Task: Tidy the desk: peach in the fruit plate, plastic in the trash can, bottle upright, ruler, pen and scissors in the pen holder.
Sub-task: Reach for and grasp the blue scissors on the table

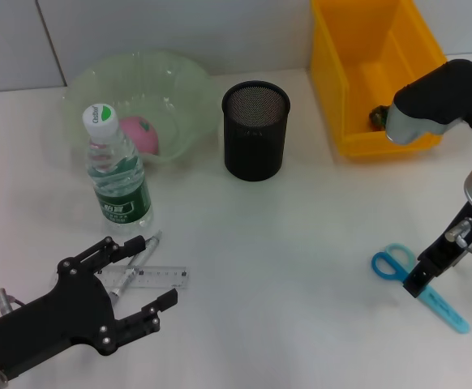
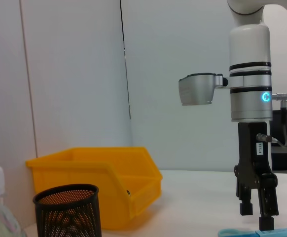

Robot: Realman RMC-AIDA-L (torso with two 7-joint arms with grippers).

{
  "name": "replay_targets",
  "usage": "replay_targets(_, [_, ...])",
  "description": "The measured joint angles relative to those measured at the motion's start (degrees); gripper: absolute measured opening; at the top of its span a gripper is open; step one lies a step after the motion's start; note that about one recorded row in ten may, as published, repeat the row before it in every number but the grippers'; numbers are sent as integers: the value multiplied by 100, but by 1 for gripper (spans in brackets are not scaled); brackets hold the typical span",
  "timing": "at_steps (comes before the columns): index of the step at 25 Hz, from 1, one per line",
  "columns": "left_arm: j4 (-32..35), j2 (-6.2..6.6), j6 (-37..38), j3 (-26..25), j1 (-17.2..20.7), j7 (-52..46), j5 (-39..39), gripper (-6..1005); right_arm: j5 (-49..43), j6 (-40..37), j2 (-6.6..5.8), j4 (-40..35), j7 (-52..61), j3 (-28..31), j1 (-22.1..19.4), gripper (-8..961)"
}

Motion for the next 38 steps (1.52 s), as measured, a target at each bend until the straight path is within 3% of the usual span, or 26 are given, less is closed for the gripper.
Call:
replay_targets(31, [-61,0,21,-5,-24,60,0,785,75,317,8,37,166,-447,-73,817])
replay_targets(38, [-61,0,24,22,-24,63,-3,785,90,439,7,72,165,-618,-127,771])
